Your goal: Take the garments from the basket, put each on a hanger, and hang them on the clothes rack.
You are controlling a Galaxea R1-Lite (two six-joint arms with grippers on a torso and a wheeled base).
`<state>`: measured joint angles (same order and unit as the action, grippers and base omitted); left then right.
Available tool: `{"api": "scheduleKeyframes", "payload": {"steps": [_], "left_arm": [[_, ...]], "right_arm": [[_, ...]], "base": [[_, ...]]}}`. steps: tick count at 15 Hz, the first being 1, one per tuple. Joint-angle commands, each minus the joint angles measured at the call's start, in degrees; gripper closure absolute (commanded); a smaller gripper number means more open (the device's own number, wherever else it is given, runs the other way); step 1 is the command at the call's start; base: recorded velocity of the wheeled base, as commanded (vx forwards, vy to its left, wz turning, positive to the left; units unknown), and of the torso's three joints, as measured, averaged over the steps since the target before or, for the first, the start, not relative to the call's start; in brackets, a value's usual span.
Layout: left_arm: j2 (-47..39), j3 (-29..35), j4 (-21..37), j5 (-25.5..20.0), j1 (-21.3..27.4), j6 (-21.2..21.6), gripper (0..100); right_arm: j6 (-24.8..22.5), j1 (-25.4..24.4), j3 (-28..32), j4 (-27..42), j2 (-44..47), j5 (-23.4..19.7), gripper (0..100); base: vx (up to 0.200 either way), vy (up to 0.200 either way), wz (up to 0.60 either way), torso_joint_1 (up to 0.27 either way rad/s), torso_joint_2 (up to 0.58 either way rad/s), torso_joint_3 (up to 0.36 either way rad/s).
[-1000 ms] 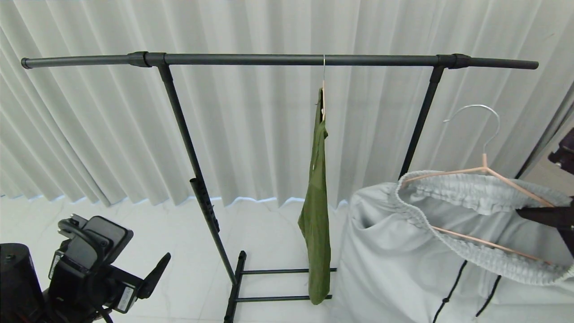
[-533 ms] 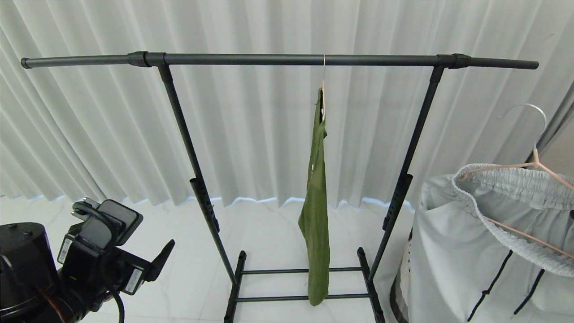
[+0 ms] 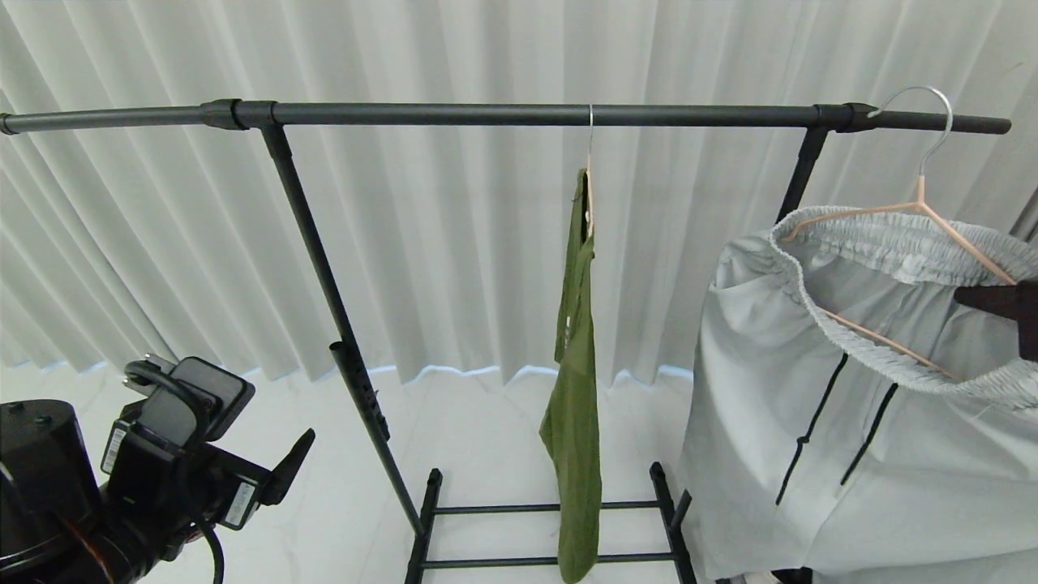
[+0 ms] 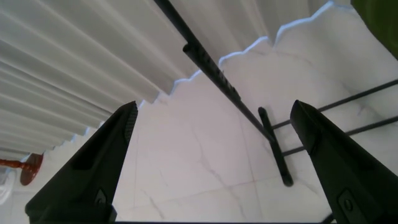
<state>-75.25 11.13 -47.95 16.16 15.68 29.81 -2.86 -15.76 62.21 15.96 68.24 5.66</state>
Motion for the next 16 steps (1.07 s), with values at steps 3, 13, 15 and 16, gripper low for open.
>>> {"api": "scheduleKeyframes", "payload": {"steps": [3,13,15,16], "left_arm": [[0.4,-0.1,0.0,0.0,0.0,0.0,0],[0.5,-0.3,0.0,0.0,0.8,0.2,0],[0.5,-0.3,0.0,0.0,1.2,0.2,0],[0.7,-0.3,0.0,0.0,1.3,0.2,0]], "right_arm": [[0.0,-1.1,1.9,-1.8,3.4,0.0,100],[0.1,-0.1,6.3,-8.9,16.0,0.1,100],[0.1,0.9,7.8,-8.9,18.3,0.1,100],[0.1,1.0,8.3,-8.9,19.1,0.1,100]], "base": [[0.2,0.0,0.0,0.002,0.0,0.004],[0.08,0.0,0.0,0.0,0.0,0.002],[0.0,0.0,0.0,0.0,0.0,0.0],[0.0,0.0,0.0,0.0,0.0,0.0]]}}
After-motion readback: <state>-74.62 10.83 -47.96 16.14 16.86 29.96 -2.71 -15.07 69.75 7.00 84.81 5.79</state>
